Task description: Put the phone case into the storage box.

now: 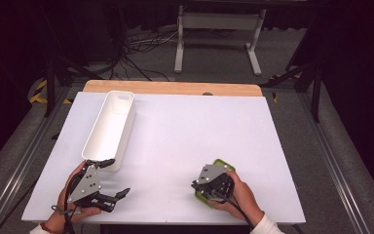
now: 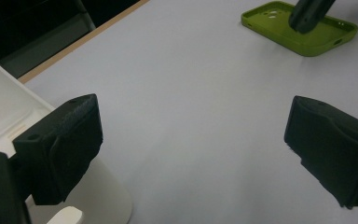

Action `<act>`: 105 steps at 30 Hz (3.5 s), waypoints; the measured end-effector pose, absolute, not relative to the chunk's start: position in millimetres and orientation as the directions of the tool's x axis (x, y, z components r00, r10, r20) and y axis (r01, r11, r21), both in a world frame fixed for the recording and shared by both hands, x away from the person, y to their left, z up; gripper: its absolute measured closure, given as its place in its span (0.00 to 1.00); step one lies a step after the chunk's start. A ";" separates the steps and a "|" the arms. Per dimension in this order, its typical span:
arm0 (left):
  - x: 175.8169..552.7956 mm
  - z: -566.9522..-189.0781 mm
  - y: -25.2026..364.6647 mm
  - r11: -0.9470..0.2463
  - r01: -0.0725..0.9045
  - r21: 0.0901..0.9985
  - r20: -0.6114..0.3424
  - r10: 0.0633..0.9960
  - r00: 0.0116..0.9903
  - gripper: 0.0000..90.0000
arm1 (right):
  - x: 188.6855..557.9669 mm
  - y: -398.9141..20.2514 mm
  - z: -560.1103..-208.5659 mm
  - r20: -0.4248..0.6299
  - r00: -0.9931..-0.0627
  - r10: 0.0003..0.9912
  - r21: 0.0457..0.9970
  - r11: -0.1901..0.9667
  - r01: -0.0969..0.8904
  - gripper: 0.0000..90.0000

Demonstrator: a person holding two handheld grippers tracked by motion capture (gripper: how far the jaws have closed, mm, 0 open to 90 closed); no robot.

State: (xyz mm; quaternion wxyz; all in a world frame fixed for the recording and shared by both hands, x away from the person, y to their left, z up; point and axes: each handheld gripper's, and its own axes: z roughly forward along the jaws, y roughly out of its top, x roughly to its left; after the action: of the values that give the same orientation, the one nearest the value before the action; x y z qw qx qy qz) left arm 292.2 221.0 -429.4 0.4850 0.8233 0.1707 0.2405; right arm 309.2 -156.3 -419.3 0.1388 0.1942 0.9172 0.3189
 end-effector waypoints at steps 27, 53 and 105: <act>293.0 -431.5 217.6 -0.497 0.054 0.866 0.233 0.497 0.836 0.06 | 374.9 -225.9 -406.9 -0.098 -0.735 0.671 0.445 0.690 0.571 0.36; 293.1 -432.9 216.2 -0.510 0.053 0.859 0.238 0.488 0.840 0.06 | 395.7 -232.6 -417.6 -0.101 -0.750 0.653 0.293 0.740 0.605 0.84; 298.3 -433.3 212.0 -0.513 0.064 0.856 0.237 0.498 0.834 0.06 | 358.3 -199.2 -380.9 -0.457 -0.630 0.628 0.622 0.732 0.277 0.98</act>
State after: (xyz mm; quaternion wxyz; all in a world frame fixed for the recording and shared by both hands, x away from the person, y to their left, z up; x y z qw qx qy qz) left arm 298.3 212.0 -433.3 0.4639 0.8378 0.1677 0.2341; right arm 358.3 -199.2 -380.9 0.3415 0.2614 0.8657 0.2563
